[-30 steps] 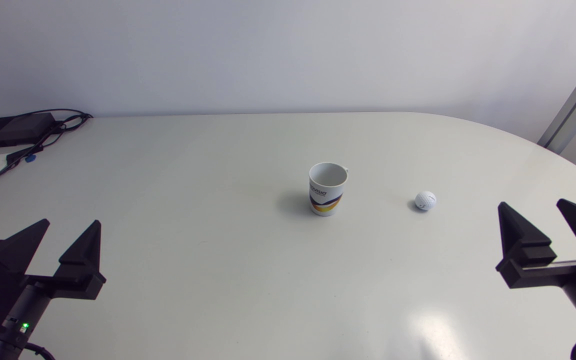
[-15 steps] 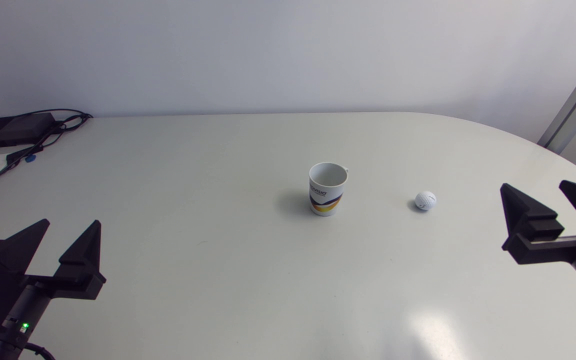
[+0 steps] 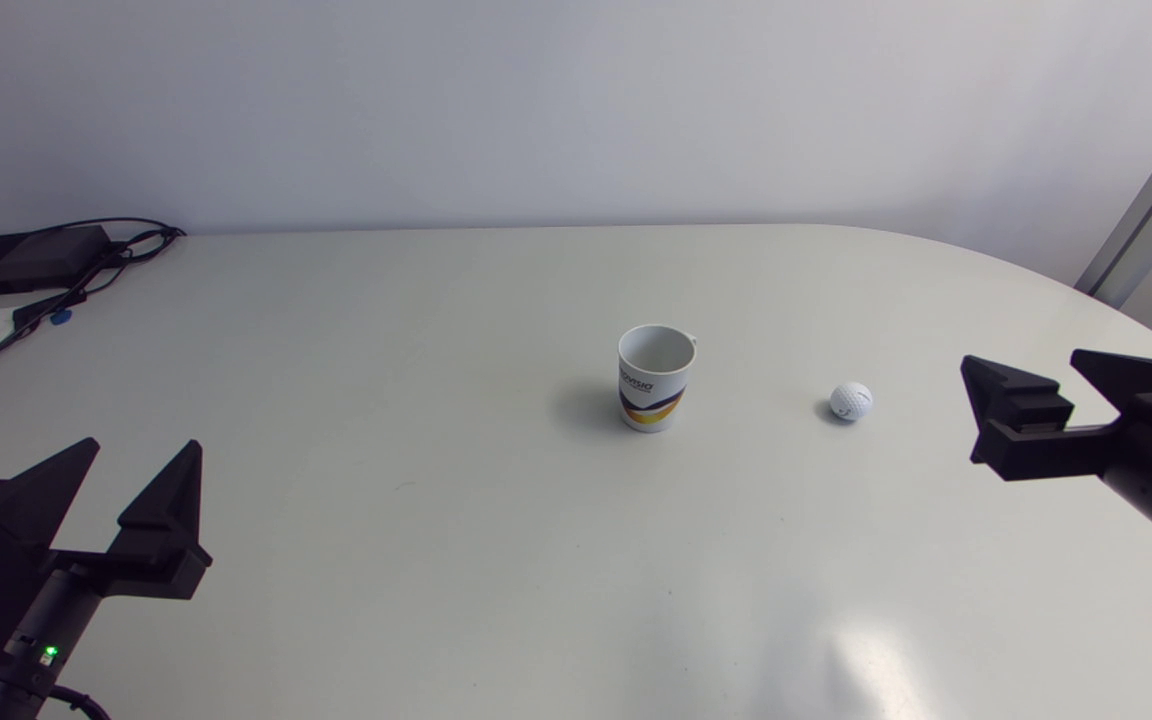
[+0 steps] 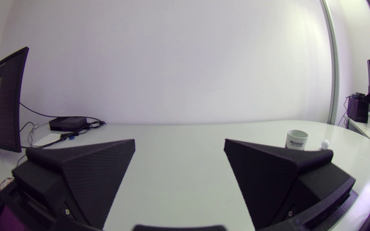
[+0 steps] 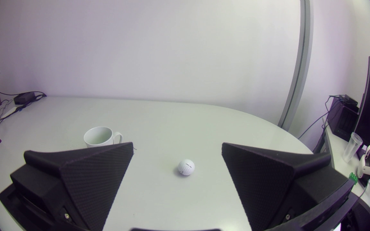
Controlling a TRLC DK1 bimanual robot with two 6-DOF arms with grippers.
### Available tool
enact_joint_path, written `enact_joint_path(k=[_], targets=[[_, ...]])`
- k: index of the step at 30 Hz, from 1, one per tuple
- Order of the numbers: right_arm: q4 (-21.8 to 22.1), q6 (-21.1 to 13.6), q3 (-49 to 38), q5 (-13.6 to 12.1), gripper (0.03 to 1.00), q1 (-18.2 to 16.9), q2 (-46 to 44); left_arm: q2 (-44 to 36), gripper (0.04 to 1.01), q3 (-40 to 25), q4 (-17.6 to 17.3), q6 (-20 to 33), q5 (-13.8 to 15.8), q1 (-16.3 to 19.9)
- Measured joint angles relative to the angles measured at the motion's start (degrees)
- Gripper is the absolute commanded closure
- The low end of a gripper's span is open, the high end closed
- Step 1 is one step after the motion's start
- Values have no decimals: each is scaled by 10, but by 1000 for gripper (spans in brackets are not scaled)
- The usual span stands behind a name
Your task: Pick up the white golf ball from the table and place it into the cup.
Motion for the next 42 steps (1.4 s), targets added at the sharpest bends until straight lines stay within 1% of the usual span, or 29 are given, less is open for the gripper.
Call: enact_joint_path(k=[9,15,18,20,23,28,29,30,31,33,35,42], targets=[[11,2,32,0,67,0,98,0,52,0,0,0,0,0],[27,2,53,-3,66,-3,154,0,52,0,0,0,0,0],[30,2,67,-10,66,-11,184,0,52,0,0,0,0,0],[35,3,76,-23,67,-22,205,0,52,0,0,0,0,0],[41,4,87,-31,66,-35,238,0,52,0,0,0,0,0],[42,17,106,-49,66,-46,289,0,52,0,0,0,0,0],[43,21,115,-52,66,-49,313,0,52,0,0,0,0,0],[43,22,116,-54,66,-50,314,0,52,0,0,0,0,0],[41,24,124,-63,66,-54,332,0,52,0,0,0,0,0],[50,30,160,-67,66,-61,387,0,52,0,0,0,0,0],[52,30,174,-68,66,-65,427,0,52,0,0,0,0,0],[52,34,182,-80,66,-74,464,0,52,0,0,0,0,4]])
